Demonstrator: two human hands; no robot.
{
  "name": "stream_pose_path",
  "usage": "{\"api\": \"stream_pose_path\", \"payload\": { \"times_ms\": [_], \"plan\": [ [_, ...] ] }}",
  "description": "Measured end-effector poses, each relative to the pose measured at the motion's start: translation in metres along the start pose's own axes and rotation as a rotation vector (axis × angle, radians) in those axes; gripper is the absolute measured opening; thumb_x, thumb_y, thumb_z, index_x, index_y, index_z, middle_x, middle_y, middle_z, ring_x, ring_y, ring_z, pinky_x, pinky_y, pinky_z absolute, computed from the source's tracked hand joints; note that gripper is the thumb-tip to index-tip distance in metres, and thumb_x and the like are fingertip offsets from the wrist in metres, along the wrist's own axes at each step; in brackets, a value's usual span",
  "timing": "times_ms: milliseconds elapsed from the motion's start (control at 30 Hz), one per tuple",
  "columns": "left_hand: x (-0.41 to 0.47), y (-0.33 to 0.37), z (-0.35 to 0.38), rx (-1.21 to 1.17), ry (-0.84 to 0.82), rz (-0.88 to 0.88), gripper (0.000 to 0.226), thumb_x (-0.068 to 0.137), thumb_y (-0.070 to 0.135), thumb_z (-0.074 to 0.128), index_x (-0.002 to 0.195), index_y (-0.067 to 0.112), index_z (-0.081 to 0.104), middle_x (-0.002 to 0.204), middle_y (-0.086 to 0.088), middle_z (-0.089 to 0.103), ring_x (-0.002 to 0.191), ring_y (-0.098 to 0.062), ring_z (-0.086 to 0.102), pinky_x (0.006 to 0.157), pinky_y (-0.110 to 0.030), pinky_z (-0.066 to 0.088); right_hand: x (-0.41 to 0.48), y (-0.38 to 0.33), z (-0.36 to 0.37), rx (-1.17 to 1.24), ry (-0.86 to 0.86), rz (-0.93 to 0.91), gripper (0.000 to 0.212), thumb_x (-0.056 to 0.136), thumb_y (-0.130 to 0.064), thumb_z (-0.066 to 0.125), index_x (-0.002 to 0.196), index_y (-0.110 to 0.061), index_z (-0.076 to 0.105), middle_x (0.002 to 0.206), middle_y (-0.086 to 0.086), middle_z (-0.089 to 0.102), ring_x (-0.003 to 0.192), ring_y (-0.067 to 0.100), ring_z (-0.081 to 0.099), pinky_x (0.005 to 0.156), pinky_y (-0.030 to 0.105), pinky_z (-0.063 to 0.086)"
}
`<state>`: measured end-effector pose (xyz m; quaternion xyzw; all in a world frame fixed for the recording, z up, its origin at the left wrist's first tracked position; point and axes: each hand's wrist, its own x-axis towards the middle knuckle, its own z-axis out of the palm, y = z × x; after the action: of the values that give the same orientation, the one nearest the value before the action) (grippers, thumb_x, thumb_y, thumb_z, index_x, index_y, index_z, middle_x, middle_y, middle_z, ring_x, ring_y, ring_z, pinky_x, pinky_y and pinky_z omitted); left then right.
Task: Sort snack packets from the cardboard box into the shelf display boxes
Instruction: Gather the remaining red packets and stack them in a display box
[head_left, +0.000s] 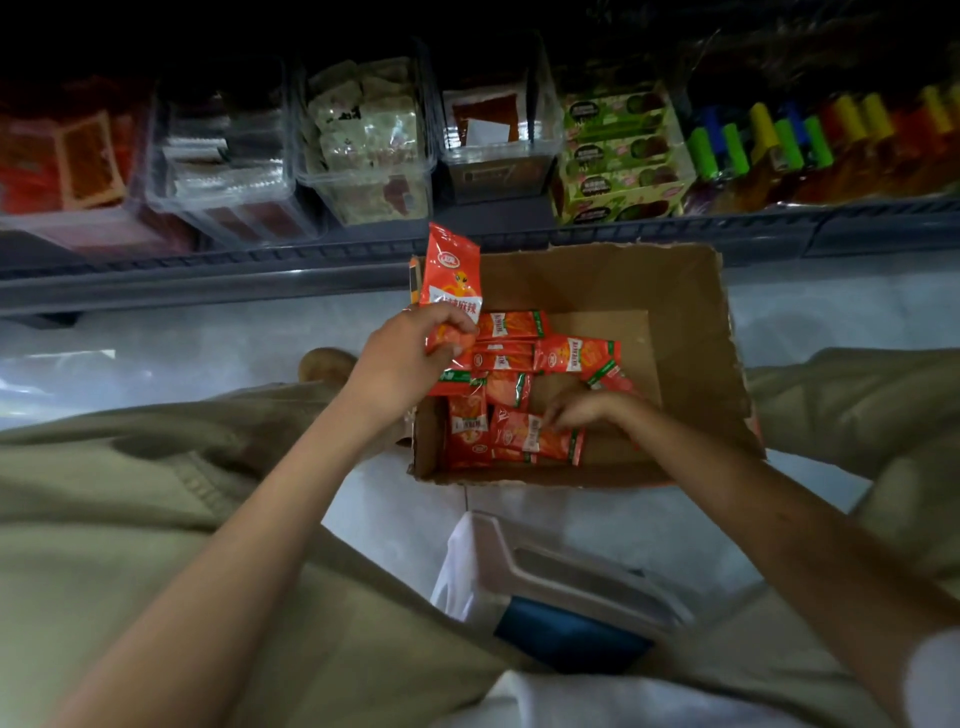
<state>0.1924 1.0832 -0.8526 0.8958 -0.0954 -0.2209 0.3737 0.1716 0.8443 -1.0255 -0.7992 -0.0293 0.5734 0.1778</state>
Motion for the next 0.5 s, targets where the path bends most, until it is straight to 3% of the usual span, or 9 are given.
{"api": "stream_pose_path", "payload": {
  "times_ms": [133, 267, 400, 500],
  "plan": [
    [-0.001, -0.008, -0.001, 0.035, 0.004, -0.031, 0.014, 0.094, 0.021, 0.058, 0.102, 0.033, 0.056, 0.122, 0.003, 0.059, 0.112, -0.017, 0.053, 0.089, -0.032, 0.047, 0.017, 0.008, 0.017, -0.108, 0.011, 0.088, 0.033, 0.091, -0.029, 0.048, 0.114, -0.012, 0.066, 0.121, 0.011, 0.061, 0.097, 0.019, 0.058, 0.090, 0.031, 0.046],
    [-0.001, -0.009, 0.000, 0.057, 0.003, -0.068, 0.014, 0.094, 0.021, 0.057, 0.104, 0.031, 0.056, 0.126, 0.000, 0.056, 0.115, -0.020, 0.052, 0.086, -0.028, 0.044, 0.022, 0.008, 0.026, -0.118, 0.010, 0.101, 0.030, 0.092, -0.021, 0.046, 0.114, -0.009, 0.063, 0.115, 0.011, 0.060, 0.093, 0.021, 0.058, 0.084, 0.032, 0.048],
    [-0.001, -0.005, -0.001, 0.025, 0.015, -0.092, 0.014, 0.094, 0.018, 0.057, 0.102, 0.030, 0.055, 0.123, 0.003, 0.055, 0.112, -0.015, 0.050, 0.085, -0.027, 0.044, 0.014, 0.006, 0.010, -0.005, 0.002, 0.113, 0.017, 0.093, -0.021, 0.056, 0.081, -0.008, 0.057, 0.083, 0.005, 0.056, 0.061, 0.013, 0.050, 0.059, 0.026, 0.043],
    [0.000, 0.000, -0.001, -0.030, 0.044, -0.095, 0.014, 0.094, 0.015, 0.057, 0.100, 0.027, 0.057, 0.112, 0.008, 0.054, 0.106, -0.012, 0.049, 0.087, -0.028, 0.044, -0.010, 0.008, -0.023, 0.171, 0.060, 0.051, 0.011, 0.089, -0.014, 0.062, 0.094, -0.005, 0.060, 0.084, 0.002, 0.059, 0.060, 0.011, 0.053, 0.055, 0.022, 0.043]
  ]
}}
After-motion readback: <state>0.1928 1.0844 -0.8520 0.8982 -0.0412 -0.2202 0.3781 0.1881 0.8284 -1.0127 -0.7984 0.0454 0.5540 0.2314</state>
